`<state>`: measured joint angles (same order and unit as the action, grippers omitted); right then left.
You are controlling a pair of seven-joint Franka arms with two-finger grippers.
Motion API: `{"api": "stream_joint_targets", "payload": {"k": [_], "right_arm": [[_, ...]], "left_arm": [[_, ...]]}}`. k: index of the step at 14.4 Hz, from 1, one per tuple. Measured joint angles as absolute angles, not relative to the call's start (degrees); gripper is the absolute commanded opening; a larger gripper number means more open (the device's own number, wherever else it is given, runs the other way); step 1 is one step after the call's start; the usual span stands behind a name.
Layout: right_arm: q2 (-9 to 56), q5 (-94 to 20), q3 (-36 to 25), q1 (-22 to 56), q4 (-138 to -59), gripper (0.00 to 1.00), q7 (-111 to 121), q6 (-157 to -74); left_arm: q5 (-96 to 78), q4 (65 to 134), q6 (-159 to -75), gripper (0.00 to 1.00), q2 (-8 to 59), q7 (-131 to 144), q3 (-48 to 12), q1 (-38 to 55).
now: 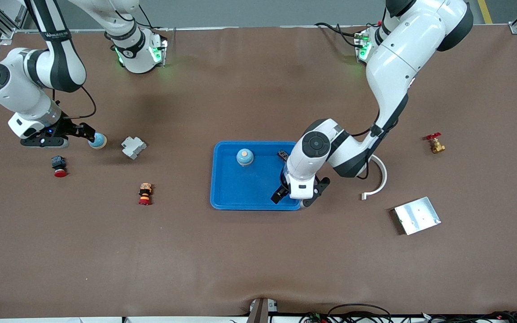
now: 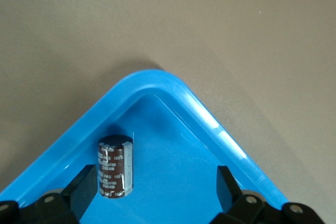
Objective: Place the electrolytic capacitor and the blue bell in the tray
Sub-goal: 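Place the capacitor in the tray while the right gripper reaches the second bell, then return the left arm to rest while the right gripper grasps the bell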
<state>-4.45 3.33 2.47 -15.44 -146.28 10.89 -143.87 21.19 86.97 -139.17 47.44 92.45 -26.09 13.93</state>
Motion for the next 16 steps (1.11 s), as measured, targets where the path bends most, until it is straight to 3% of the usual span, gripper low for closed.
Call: {"api": "stream_joint_targets", "payload": {"k": [9,13,16], "right_arm": [[-4.4,3.3,2.5,-16.9,-151.6,1.00,12.0,-151.6],[-3.6,3.3,2.5,-17.8,-154.0,1.00,12.5,-154.9],[-2.1,3.3,2.5,-19.5,-154.4,1.00,13.9,-156.4]], "left_arm": [[21.2,87.2,-122.8,1.00,38.6,89.8,-26.1,12.9],[21.2,93.6,-121.5,1.00,32.2,82.1,-26.8,8.7],[21.2,100.1,-121.5,1.00,27.9,76.4,-33.5,-0.2]]}}
